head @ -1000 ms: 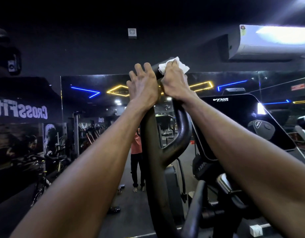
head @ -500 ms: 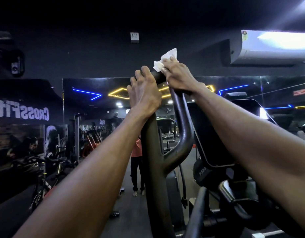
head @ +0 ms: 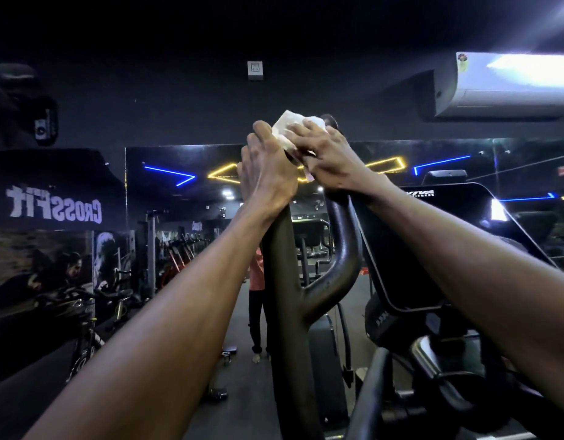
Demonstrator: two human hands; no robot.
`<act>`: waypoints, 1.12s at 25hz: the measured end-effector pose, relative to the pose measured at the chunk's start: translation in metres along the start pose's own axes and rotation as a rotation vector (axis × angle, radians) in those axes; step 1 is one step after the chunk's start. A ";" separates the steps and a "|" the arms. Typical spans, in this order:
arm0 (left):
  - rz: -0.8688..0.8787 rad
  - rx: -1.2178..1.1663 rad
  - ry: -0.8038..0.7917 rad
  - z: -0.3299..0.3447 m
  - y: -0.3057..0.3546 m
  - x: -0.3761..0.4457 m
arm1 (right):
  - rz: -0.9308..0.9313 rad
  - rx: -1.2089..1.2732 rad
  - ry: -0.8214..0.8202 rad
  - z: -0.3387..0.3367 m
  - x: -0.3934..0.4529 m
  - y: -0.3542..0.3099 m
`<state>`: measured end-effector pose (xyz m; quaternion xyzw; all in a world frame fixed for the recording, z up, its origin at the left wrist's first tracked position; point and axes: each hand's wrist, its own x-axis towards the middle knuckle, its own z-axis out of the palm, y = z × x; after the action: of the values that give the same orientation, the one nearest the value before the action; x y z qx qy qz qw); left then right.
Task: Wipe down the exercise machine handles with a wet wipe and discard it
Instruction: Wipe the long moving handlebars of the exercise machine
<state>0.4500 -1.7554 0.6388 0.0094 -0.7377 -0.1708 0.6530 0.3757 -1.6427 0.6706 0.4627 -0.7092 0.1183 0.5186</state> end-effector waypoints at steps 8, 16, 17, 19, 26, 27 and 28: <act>-0.013 0.020 0.003 -0.001 0.001 -0.002 | 0.370 -0.052 0.143 0.006 0.015 -0.010; -0.013 0.033 0.002 0.002 0.000 -0.001 | 0.696 0.277 0.279 -0.011 0.011 -0.025; -0.012 0.023 0.001 0.002 0.000 -0.001 | 0.689 0.269 0.281 -0.011 0.003 -0.027; -0.016 0.003 -0.008 0.001 0.000 -0.002 | 0.722 0.285 0.290 -0.007 -0.014 -0.024; 0.024 0.038 -0.006 0.002 -0.001 -0.001 | 1.021 1.255 0.370 -0.010 0.027 0.014; 0.026 0.034 -0.004 0.002 0.000 -0.001 | 1.001 1.367 0.336 -0.003 0.026 0.016; 0.028 0.033 -0.004 0.001 0.000 -0.001 | 0.966 1.450 0.256 0.002 0.021 0.019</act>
<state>0.4493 -1.7545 0.6380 0.0095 -0.7418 -0.1495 0.6537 0.3589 -1.6450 0.6934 0.3108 -0.5140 0.7968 0.0661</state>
